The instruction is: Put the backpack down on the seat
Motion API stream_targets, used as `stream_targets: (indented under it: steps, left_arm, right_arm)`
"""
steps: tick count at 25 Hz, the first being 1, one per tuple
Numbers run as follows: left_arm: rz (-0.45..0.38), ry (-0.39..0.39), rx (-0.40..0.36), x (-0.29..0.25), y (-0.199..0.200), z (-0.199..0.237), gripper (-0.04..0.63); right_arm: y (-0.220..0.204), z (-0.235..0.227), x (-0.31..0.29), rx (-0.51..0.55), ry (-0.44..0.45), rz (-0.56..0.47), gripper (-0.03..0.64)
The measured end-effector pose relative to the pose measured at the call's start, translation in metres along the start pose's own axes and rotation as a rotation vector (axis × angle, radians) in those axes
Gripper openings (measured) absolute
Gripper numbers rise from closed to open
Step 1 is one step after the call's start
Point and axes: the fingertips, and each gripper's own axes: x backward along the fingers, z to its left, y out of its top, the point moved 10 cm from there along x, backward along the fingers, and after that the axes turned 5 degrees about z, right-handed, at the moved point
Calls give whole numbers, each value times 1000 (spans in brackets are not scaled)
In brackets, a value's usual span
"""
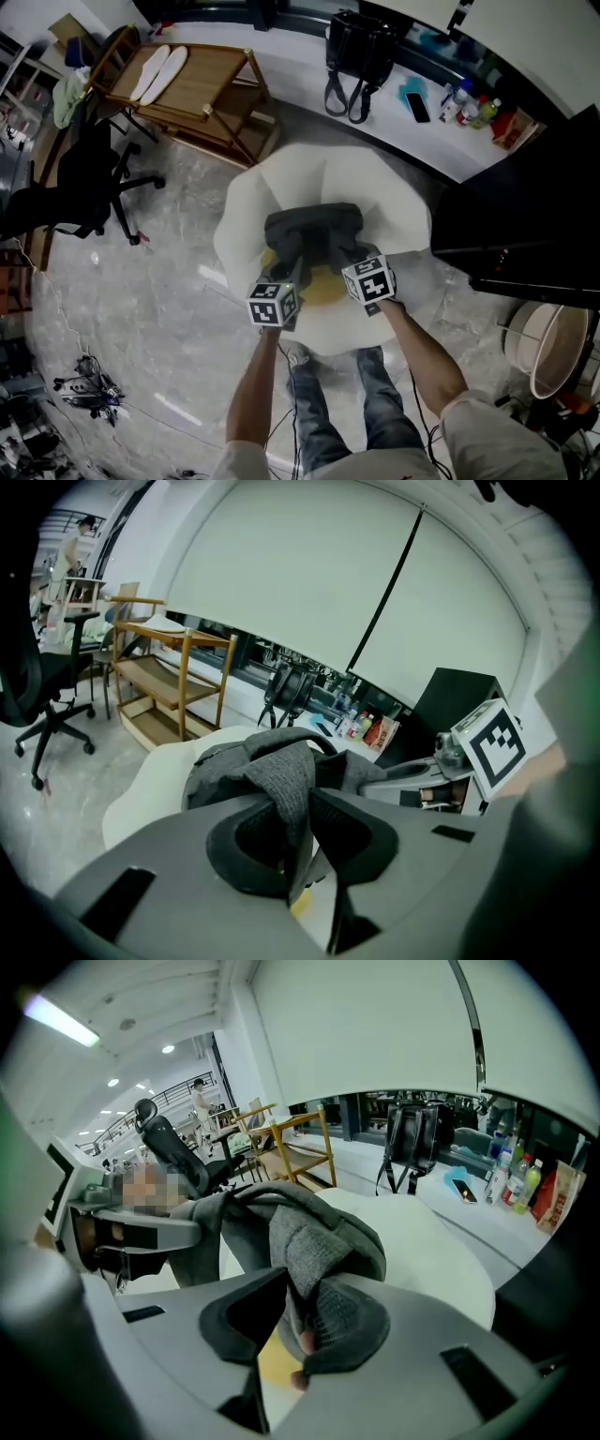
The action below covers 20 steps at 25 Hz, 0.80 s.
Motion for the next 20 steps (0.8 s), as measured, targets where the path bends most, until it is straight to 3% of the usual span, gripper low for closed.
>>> stream_targets:
  steps: [5,14,20]
  left_arm:
    - [28,29,-4,3,-17,3,91]
    - [29,90,44,18,-41,10,133]
    - [41,81,38,28,-46,-6,133]
  right_arm:
    - [-5,-1,2,-3,-26,-10,98]
    - [-26,-7,13,-71,-30,-22,193]
    - [-40,1,27,-116,-29,-11,196]
